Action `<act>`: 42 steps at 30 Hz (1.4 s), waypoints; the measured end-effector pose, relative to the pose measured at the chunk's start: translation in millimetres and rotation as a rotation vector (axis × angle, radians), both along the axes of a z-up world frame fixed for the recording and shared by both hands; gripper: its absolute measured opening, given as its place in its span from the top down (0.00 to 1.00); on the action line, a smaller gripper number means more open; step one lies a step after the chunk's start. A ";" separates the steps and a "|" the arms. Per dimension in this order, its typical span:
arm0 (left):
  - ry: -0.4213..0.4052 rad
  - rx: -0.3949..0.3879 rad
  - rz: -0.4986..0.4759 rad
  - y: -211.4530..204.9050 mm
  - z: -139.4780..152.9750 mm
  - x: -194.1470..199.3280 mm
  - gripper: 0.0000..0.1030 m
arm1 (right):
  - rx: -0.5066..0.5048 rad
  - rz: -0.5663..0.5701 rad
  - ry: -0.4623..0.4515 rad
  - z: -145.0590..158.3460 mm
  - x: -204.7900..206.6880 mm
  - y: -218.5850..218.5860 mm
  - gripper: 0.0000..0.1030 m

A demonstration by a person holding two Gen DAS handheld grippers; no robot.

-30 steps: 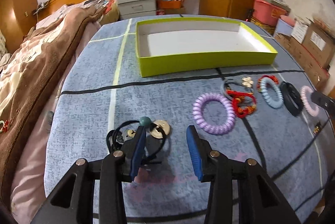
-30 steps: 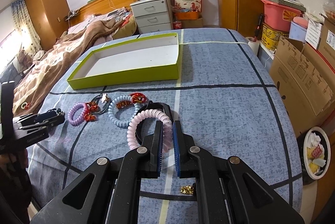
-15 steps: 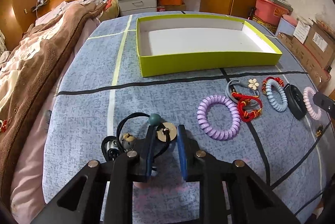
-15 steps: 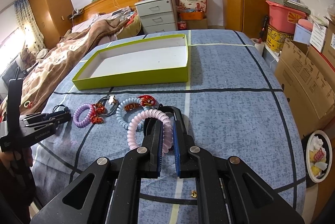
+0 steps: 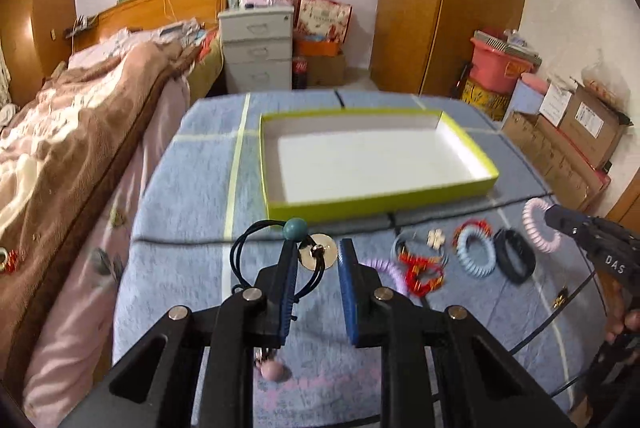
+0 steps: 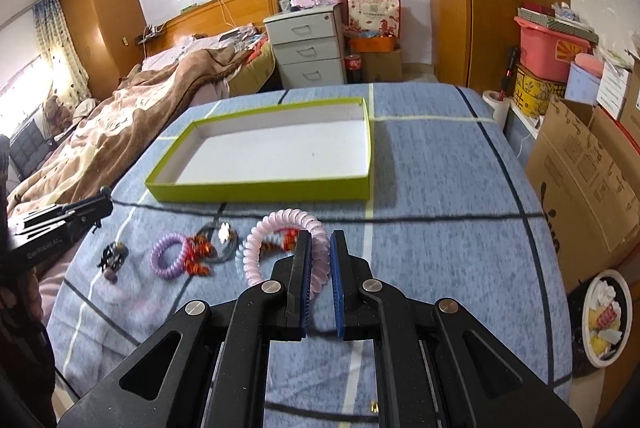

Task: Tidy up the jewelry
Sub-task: 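Carry both hair ties into the green box and open both grippers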

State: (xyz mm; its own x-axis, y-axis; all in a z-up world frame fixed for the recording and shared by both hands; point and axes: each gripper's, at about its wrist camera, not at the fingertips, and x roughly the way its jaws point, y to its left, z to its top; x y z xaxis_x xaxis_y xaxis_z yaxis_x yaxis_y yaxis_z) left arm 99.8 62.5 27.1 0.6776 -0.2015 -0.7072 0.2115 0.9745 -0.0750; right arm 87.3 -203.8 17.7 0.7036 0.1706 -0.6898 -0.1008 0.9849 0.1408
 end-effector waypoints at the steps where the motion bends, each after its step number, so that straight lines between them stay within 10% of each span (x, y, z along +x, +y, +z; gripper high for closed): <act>1: -0.011 -0.005 0.002 0.0 4.2 1.0 0.79 | 0.001 0.002 -0.005 1.7 1.8 0.6 0.91; 17: -0.020 -0.078 -0.060 -23.8 16.0 75.1 0.79 | -0.033 0.005 -0.025 19.7 81.2 3.0 0.91; 42: 0.156 -0.106 -0.033 -38.7 -42.0 155.1 0.79 | -0.111 0.000 0.134 -39.5 184.8 10.1 0.91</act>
State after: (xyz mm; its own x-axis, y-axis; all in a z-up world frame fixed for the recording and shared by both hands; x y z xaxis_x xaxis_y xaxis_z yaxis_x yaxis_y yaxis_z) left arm 255.0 23.7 -14.9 0.5532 -0.3008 -0.7768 0.2213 0.9521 -0.2111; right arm 272.1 -193.6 -21.8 0.6041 0.0887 -0.7919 -0.0888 0.9951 0.0437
